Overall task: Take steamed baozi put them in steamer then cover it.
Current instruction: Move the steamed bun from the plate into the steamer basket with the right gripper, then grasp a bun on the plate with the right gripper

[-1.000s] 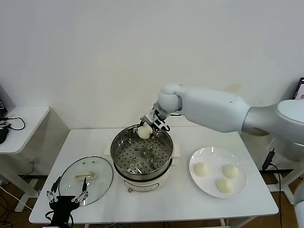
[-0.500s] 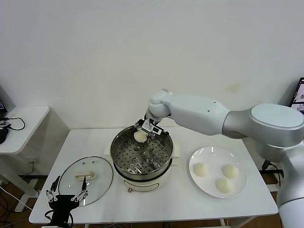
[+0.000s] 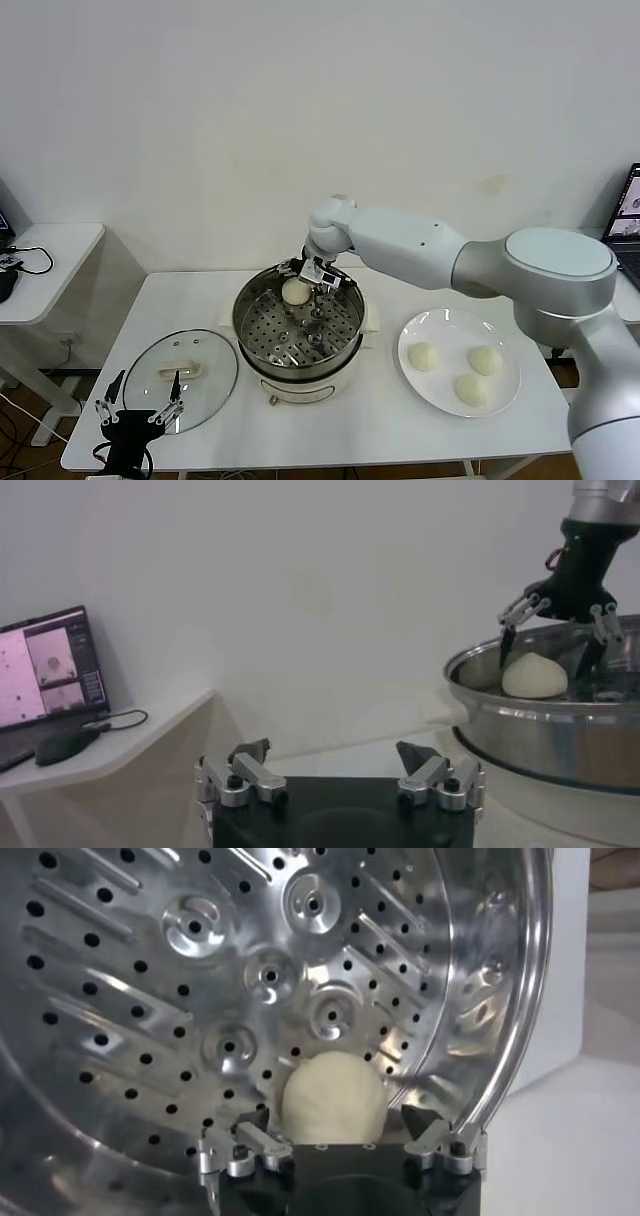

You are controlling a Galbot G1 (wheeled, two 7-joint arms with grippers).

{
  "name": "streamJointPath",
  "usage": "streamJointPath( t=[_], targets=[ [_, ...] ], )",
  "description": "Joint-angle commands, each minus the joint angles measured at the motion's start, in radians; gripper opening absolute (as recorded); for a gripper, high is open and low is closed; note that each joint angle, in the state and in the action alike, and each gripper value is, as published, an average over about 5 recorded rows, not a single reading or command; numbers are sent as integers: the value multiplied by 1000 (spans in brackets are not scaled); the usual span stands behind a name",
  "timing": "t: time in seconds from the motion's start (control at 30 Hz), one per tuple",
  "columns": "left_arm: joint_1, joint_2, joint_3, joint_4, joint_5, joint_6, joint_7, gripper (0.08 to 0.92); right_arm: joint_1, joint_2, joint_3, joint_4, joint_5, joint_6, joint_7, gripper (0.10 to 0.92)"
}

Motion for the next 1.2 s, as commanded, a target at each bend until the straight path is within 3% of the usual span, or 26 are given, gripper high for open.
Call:
streamJointPath(
  t=[0.03, 0.2, 0.53, 0.87, 1.2],
  targets=[
    [1, 1, 0, -1, 0, 0, 0, 823, 101, -56, 6, 102, 183, -132, -81, 822],
    [3, 8, -4, -5, -3, 0, 0, 823, 220, -202, 3, 337, 390, -430, -182, 823],
    [0, 31, 3, -29, -10, 12, 5, 823, 272, -588, -1, 633, 457, -726, -195, 823],
    [7, 76, -2, -32, -26, 16, 6, 823, 132, -934, 41, 749, 356, -748, -186, 823],
    [12, 61, -4, -41, -19, 24, 9, 823, -240, -981, 246, 722, 238, -729, -153, 823]
  ],
)
